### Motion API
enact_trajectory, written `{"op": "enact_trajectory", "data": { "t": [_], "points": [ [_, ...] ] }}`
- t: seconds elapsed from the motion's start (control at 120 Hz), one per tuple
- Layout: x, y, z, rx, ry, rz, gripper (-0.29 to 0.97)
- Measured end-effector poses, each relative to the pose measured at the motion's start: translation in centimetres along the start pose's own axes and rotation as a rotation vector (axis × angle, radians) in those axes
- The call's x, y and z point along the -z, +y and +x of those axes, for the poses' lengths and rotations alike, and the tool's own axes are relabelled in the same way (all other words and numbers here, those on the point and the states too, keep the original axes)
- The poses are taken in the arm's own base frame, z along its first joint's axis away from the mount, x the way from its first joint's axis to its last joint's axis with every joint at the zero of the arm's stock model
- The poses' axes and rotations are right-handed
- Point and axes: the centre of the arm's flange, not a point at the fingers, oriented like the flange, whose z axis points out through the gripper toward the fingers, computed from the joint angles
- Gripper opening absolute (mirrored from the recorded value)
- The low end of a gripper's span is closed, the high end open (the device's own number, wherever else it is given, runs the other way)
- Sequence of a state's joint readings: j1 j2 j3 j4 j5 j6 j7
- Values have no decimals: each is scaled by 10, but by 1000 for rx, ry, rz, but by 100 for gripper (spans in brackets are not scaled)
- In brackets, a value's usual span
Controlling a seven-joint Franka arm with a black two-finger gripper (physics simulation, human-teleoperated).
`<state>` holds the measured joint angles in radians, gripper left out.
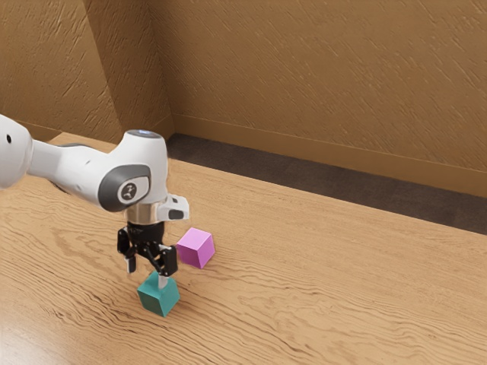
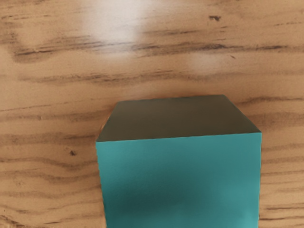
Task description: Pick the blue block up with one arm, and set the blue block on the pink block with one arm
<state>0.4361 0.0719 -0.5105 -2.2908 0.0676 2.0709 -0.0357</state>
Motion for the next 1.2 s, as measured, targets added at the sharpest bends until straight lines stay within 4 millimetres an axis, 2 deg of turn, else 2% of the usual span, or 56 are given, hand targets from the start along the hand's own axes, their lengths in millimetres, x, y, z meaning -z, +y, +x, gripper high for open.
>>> {"op": "enact_trajectory", "data": {
  "t": [0.058, 0.108, 0.25, 0.517, 0.692, 0.925, 1.0, 1.133, 1.2],
  "points": [
    [-1, -14, 1, 33, 0, -10, 68],
    [-5, -18, 2, 45, -5, -16, 68],
    [-10, -7, 4, 32, -13, -10, 68],
    [-34, -7, 11, 34, -40, -26, 68],
    [-39, -6, 14, 38, -39, -30, 41],
    [-43, -6, 16, 37, -38, -14, 36],
    [-40, -6, 17, 38, -28, -6, 34],
    [-9, -9, 30, 44, 39, 5, 31],
    [14, -11, 39, 45, 83, 8, 30]
  ]
}}
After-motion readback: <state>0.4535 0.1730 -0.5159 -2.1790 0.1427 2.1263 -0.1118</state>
